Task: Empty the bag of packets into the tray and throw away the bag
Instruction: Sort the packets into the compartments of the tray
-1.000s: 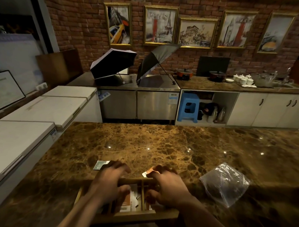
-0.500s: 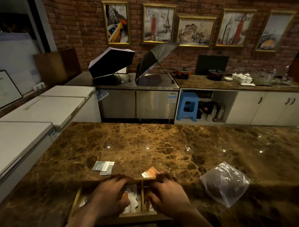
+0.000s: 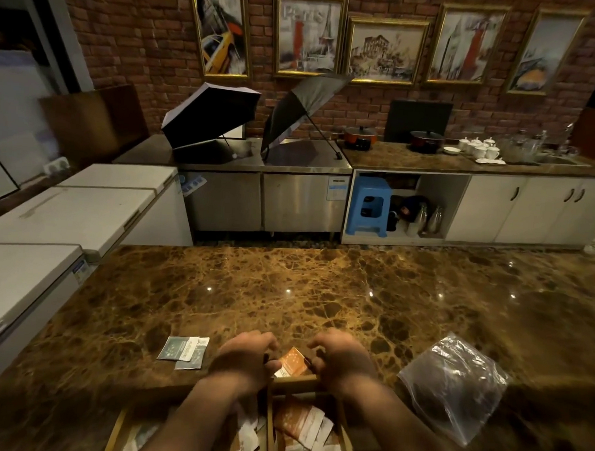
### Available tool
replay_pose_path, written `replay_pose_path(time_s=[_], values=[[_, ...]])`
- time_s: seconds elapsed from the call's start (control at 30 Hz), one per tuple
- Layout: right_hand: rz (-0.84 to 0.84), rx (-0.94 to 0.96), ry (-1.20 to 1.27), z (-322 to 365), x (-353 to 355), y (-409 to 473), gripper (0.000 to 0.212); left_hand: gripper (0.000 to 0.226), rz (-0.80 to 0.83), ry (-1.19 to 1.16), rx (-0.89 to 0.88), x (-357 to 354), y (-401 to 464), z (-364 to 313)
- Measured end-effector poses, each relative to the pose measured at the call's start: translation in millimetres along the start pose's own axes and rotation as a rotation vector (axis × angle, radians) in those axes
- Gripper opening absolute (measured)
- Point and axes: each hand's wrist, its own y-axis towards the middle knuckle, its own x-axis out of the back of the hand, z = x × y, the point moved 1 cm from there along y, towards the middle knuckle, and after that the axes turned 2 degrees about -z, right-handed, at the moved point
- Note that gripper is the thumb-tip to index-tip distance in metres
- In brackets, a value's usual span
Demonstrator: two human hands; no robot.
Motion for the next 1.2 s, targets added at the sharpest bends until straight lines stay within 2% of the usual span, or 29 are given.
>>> replay_pose_path(time_s=[0.3, 0.53, 0.63, 0.73, 0.83, 0.97, 1.03, 1.13, 1.2], values=[[0.136, -0.008, 0.024, -10, -10, 26, 0.033, 0.044, 0.045, 0.087, 0.140, -22, 33, -9], [0.181, 0.080, -0.033, -4, -17, 41, 0.050, 0.028, 0.015, -0.058, 0.123, -24, 36, -4], [0.171, 0.096, 0.000, -1, -17, 42, 0.038, 0.023, 0.017, -0.126, 0.092, -20, 34, -5], [0.147, 0.087, 0.053, 3, -16, 41, 0.015, 0.027, 0.005, -0.215, 0.081, -12, 34, -3], [0.102, 0.053, 0.146, 7, -16, 43, 0.009, 0.028, -0.050, -0.252, 0.066, 1, 31, 2], [0.055, 0.073, 0.248, 26, -10, 35, 0.008, 0.016, -0.129, -0.296, 0.079, 20, 15, 14], [0.032, 0.106, 0.255, 35, -10, 28, 0.014, 0.016, -0.144, -0.291, 0.111, 27, 6, 21], [0.062, 0.175, 0.231, 49, -12, 16, 0.026, 0.015, -0.083, -0.258, 0.132, 37, -15, 34], [0.118, 0.184, 0.255, 59, -8, 5, 0.024, 0.019, -0.067, -0.266, 0.122, 37, -29, 45]])
